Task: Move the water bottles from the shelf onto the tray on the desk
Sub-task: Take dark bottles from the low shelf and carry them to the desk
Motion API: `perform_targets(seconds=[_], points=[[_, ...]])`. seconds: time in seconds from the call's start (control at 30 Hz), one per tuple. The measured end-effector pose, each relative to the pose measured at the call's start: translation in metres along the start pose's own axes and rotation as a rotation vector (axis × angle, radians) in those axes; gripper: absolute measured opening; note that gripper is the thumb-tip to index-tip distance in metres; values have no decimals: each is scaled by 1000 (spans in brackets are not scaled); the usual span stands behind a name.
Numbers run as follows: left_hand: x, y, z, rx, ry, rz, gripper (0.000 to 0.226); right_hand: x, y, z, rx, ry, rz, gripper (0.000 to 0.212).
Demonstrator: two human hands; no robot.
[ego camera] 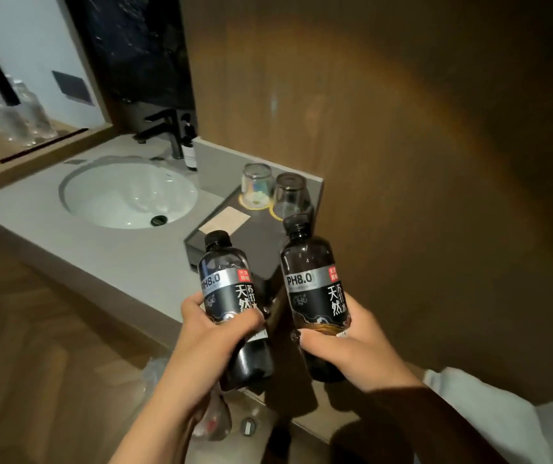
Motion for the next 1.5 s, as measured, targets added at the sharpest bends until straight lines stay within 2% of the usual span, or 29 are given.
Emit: perform_targets(seconds=[0.23, 0.33, 0.47, 0.57, 0.8, 0.93, 1.13, 1.33, 1.5], points=[[120, 4, 19, -46, 16, 118, 83, -131, -18, 15, 25, 40, -22, 41], [168, 8, 25, -49, 34, 141, 82, -185, -27, 26, 59, 57, -17, 36], [221, 17, 32, -54, 54, 166, 78, -240, -36, 42, 42, 45, 4, 42], [255, 28, 45, -96, 94, 172, 69, -269, -41, 59, -3, 27, -16, 44], [318, 47, 99, -129, 192, 154, 71, -324, -66, 117, -50, -36, -120, 27], [351, 59, 143, -125, 148, 180, 70, -355, -79, 164, 3, -28, -221, 23], [406, 97, 224, -86, 111, 216, 74, -406, -105, 247, -16, -18, -232, 34], [464, 132, 288, -94, 168, 187, 76, -467, -153, 315, 5, -127, -195, 19], [513, 150, 332, -95, 157, 150, 78, -513, -172, 362, -9, -96, -269, 32]])
Point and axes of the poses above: each hand's wrist, its own z-axis towards the middle knuckle, its own x-axis out of the back of the hand, y = z × x, the point moved 7 cm from there along z, towards the middle knuckle, and after that the axes turned 3 degrees about -x, right-handed, at the moved point
